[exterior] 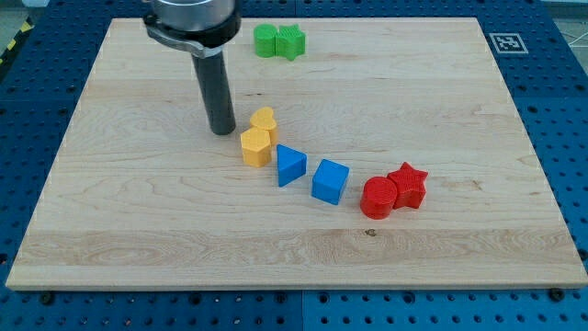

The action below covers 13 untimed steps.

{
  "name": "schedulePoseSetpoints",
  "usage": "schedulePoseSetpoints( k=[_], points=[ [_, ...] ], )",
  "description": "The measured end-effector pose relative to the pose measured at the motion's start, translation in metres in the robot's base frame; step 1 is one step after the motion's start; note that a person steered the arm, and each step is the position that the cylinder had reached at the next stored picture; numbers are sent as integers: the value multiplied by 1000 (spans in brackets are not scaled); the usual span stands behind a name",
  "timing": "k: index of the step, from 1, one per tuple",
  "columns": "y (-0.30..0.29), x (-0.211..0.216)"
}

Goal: Move the green circle to the right side of the yellow heart

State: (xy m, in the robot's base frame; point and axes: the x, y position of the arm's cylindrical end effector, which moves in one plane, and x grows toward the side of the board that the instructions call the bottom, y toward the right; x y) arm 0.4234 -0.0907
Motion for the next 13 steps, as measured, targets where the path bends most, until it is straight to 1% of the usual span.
schedulePoseSetpoints(
  k=[2, 3, 4, 6, 7, 8, 9, 10, 11, 12, 13],
  points=[
    [30, 0],
    [26, -2],
    [-9, -17],
    [-74, -105],
    [-75, -167],
    [-51, -200],
    [-9, -200],
    [35, -164],
    [74, -138],
    [70, -144],
    [64, -164]
  ],
)
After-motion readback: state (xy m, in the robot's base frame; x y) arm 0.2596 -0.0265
